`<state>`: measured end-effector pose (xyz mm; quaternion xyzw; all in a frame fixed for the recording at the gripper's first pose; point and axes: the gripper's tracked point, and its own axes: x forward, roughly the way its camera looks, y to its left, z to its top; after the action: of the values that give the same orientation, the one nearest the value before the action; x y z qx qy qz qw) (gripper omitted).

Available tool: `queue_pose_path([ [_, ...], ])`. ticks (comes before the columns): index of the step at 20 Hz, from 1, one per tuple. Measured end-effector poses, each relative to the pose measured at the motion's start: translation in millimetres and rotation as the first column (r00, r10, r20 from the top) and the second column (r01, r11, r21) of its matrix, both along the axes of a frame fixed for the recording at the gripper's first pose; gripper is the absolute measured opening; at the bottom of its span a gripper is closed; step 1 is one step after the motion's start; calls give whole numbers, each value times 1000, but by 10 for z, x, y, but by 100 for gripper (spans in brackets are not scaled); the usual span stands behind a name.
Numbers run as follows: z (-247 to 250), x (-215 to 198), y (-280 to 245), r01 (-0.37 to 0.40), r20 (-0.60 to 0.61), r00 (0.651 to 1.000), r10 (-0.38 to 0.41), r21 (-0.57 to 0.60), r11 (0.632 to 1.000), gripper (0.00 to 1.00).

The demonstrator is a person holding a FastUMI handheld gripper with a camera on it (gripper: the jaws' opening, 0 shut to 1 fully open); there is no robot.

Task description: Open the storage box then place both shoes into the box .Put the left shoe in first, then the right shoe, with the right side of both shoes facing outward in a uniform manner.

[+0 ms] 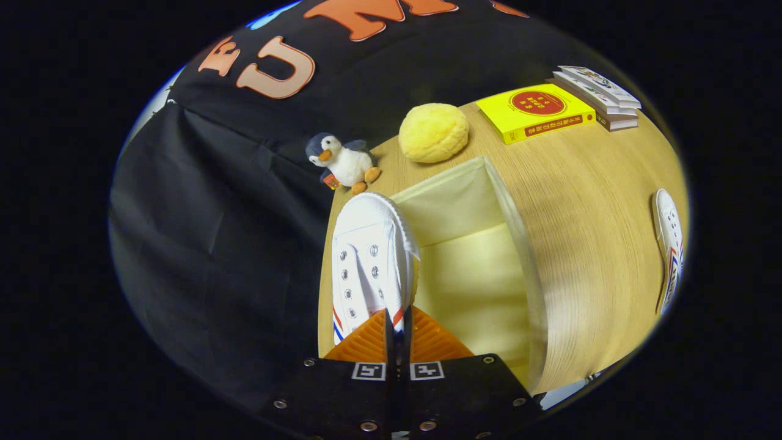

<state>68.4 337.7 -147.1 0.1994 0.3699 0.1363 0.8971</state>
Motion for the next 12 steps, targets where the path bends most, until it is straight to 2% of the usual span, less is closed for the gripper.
queue_pose_path([
  [8,-464,195,175,33,-85,996,-36,-44,998,1],
  [10,-454,195,223,14,-86,996,-17,-44,999,5],
  [12,-315,234,249,11,-45,999,-12,-21,1000,29],
])
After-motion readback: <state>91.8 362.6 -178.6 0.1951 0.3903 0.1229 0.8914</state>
